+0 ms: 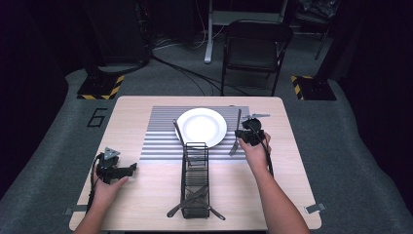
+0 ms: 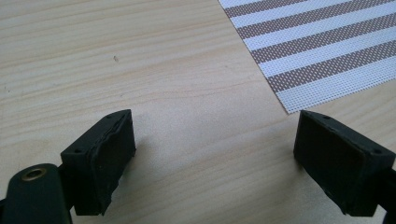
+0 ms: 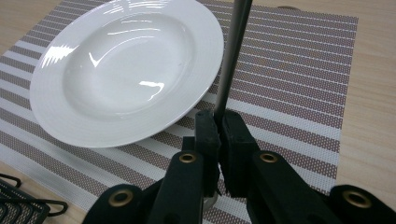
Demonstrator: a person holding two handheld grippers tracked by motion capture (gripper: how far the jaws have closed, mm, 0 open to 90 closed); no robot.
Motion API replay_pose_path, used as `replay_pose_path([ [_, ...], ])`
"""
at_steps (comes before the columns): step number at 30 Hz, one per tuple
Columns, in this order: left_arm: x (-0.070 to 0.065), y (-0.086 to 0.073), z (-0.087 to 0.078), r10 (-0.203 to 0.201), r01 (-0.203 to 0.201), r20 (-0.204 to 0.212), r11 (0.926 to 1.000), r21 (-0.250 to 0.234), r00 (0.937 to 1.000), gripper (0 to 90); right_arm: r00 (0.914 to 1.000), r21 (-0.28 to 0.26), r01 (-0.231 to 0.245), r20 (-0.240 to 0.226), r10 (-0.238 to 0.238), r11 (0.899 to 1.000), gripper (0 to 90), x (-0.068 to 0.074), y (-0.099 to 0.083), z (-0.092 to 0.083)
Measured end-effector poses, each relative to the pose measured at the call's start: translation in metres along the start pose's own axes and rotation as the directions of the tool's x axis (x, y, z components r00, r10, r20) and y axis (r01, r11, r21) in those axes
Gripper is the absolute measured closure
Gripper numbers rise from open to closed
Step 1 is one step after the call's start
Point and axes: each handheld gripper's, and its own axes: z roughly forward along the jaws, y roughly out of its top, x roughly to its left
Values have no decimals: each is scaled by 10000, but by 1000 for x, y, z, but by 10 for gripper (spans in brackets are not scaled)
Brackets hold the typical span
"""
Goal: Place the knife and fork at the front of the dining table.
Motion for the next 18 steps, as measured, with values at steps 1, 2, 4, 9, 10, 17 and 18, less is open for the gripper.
replay_pose_path([
  [1, 0, 0, 0, -3, 3, 0, 10000, -1, 10000, 125, 9999, 50, -167, -1, 167, 9998, 863, 0, 0, 1],
  [2, 0, 0, 0, 0, 0, 0, 10000, 0, 10000, 125, 9999, -8, -169, 5, 169, 9999, 862, -2, 0, 2],
  [4, 0, 0, 0, 3, -3, -1, 10000, 3, 10000, 125, 9996, -26, -291, -11, 291, 9996, 861, -5, 0, 4],
  [9, 0, 0, 0, 1, -1, 0, 10000, 3, 10000, 125, 9970, -64, -771, -9, 771, 9970, 855, -10, -1, 10],
  [10, 0, 0, 0, -1, 1, 0, 10000, -1, 10000, 125, 9967, -94, -807, -6, 807, 9967, 855, -10, -1, 11],
  [17, 0, 0, 0, -1, 1, -1, 10000, 2, 10000, 125, 9952, -23, -962, 175, 962, 9954, 855, -9, 1, 18],
  [18, 0, 0, 0, 0, 0, 0, 10000, 1, 10000, 125, 9953, -2, -953, 196, 953, 9954, 856, -8, 2, 19],
])
